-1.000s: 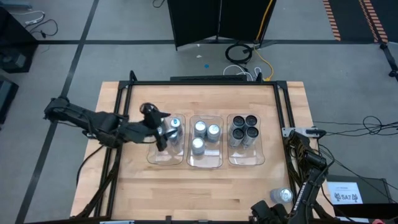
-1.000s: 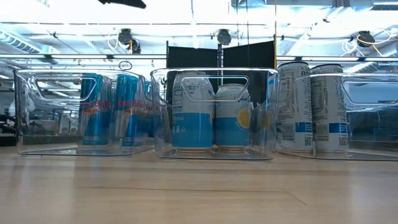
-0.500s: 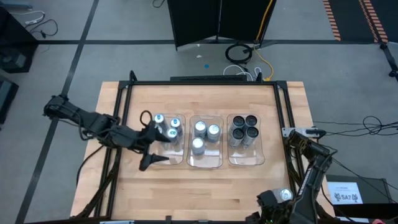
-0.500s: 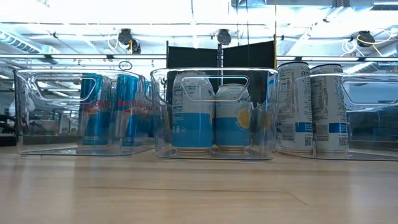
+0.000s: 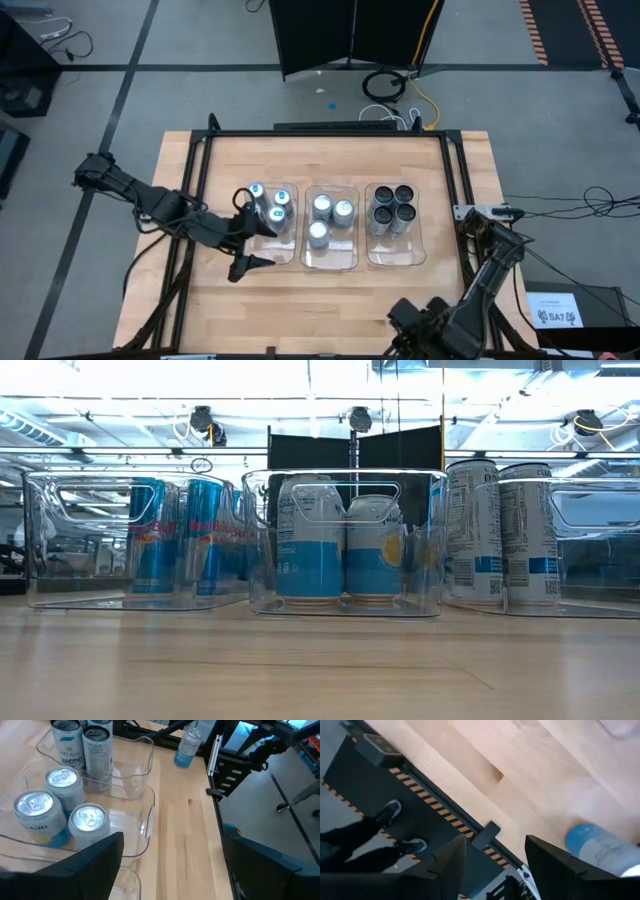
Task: Sort soda cans
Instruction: Put the blue-white soda can into the middle transparent bin
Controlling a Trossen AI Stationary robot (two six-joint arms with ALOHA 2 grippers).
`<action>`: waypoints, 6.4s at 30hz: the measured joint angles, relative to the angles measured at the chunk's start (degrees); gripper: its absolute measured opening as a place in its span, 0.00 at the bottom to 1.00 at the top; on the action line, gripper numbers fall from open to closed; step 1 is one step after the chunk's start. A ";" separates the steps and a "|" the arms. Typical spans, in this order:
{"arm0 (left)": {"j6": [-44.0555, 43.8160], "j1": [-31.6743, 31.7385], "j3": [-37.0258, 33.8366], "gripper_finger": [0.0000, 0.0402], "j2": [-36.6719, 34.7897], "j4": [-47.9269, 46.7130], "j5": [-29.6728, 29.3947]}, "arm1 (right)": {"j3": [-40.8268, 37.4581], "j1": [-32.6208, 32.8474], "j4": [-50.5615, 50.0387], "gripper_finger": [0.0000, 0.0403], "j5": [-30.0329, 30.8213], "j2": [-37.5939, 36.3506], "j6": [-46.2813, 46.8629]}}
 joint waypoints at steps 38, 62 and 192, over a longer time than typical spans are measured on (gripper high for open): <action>-3.18 -1.52 -0.07 0.87 0.02 0.14 -0.40 | -0.04 12.85 -0.65 0.95 -4.80 0.05 -4.14; -3.13 -1.52 -0.07 0.87 0.37 2.97 -4.14 | -7.44 22.57 -0.60 0.95 1.53 -5.35 -19.45; 0.38 -1.50 -0.07 0.87 0.39 4.17 -6.36 | 1.31 -31.50 4.29 0.71 10.94 -6.76 -72.24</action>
